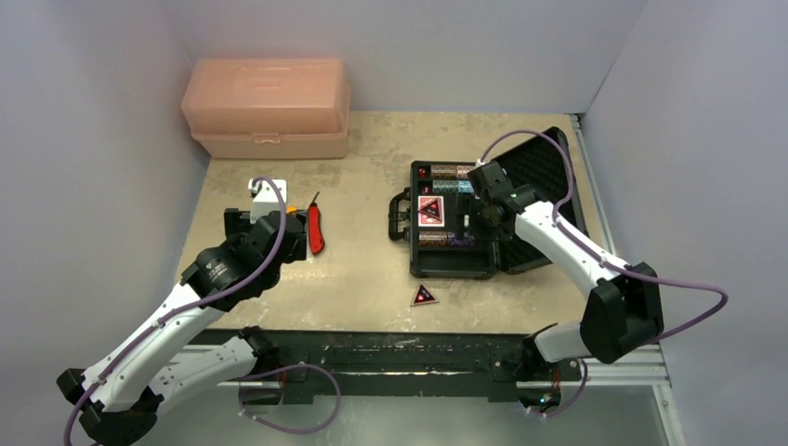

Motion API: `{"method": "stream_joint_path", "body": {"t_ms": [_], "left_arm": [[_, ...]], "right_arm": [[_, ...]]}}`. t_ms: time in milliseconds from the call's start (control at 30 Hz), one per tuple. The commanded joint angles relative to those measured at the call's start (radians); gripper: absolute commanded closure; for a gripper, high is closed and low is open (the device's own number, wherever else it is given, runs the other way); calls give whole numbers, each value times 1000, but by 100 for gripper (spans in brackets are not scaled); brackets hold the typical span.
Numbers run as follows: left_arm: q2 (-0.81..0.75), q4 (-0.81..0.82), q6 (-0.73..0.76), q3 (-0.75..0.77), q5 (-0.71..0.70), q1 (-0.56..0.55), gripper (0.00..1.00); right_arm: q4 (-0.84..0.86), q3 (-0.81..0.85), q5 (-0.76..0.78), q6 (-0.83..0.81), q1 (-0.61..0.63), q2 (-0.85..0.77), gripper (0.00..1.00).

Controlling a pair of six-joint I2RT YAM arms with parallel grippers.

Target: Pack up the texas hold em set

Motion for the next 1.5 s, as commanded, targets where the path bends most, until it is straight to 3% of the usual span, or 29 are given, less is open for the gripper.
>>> {"method": "stream_joint_path", "body": {"t_ms": [0, 233, 633, 967, 1167, 1467], "left_arm": [[-16, 17, 14, 12, 3, 5, 3], [-37, 18, 14, 12, 18, 5, 3], [-82, 46, 29, 4, 97, 4, 3], [-123, 54, 27, -1, 158, 5, 3], [-94, 22, 71, 71, 168, 5, 3], [-86, 81, 92, 1, 183, 5, 3]], "right_arm": [[-42, 61, -30, 93, 113, -38, 16], [-39, 13, -13, 359, 228, -97, 1], [-74, -106, 58, 776, 381, -158, 1], [-45, -126, 77, 874, 498, -25, 2], [-29, -111, 77, 895, 545, 67, 4], [-10, -91, 88, 886, 553, 158, 4]]}}
